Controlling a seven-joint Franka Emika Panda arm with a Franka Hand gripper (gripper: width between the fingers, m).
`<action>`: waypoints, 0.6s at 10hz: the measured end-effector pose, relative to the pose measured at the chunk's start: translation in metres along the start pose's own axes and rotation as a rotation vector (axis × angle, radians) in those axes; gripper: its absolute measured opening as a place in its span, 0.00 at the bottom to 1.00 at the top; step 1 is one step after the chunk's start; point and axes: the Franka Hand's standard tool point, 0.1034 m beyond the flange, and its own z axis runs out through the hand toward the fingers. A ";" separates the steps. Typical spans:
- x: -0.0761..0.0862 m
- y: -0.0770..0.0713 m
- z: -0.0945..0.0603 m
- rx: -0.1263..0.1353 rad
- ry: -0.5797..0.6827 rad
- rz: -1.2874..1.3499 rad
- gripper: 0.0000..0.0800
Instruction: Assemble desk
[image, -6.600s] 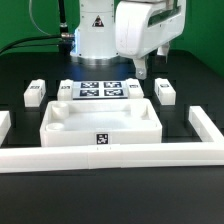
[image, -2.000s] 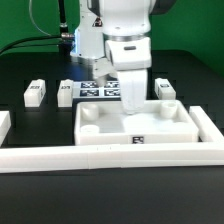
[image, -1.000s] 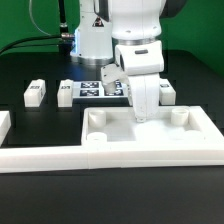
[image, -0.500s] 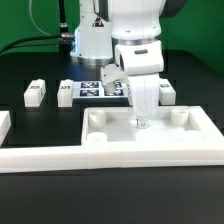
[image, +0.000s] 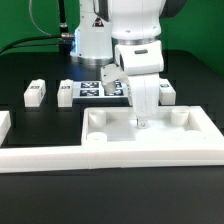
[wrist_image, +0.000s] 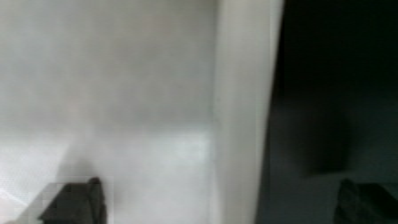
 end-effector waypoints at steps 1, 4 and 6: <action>0.001 0.002 -0.003 -0.005 -0.001 0.024 0.81; 0.025 0.011 -0.051 -0.070 -0.016 0.214 0.81; 0.056 0.014 -0.071 -0.092 -0.008 0.478 0.81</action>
Offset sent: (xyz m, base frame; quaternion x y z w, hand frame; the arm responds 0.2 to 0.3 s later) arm -0.0031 0.0136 0.0464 -0.0254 -0.0296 0.0533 0.9978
